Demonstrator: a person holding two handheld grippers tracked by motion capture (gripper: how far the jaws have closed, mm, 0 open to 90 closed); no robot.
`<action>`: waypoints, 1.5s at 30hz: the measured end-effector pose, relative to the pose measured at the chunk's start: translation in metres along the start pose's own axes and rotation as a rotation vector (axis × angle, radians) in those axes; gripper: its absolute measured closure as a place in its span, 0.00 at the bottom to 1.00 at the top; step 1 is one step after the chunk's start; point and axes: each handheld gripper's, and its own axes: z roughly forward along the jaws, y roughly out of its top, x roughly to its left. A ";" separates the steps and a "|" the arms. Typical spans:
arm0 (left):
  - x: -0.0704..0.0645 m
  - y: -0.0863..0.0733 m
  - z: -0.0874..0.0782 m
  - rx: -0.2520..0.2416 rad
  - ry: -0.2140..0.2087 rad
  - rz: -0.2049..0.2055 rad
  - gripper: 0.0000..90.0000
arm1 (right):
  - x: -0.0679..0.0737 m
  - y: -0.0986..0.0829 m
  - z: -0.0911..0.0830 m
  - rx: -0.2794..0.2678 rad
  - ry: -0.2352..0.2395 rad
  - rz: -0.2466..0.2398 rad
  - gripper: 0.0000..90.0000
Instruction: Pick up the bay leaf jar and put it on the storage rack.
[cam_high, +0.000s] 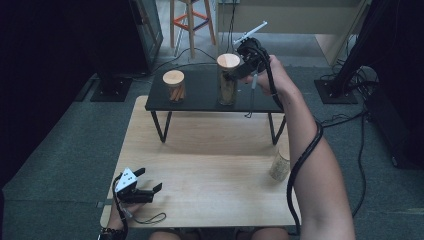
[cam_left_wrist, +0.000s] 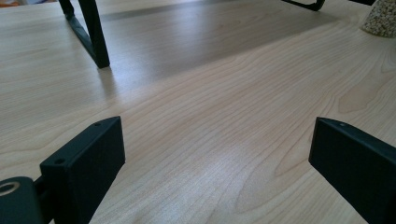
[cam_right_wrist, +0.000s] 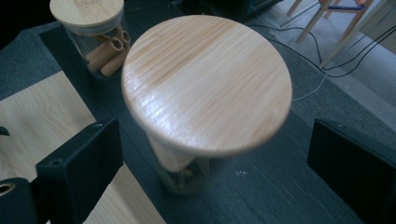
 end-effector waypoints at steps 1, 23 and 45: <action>0.000 0.000 0.000 -0.002 0.000 0.000 0.04 | 0.001 -0.001 -0.002 -0.001 -0.004 0.001 0.03; -0.002 -0.003 -0.003 -0.014 -0.005 0.018 0.04 | 0.010 -0.039 -0.057 -0.016 -0.070 0.048 0.03; -0.005 -0.001 -0.002 -0.002 0.003 0.026 0.04 | -0.002 -0.071 -0.081 -0.024 -0.105 0.097 0.03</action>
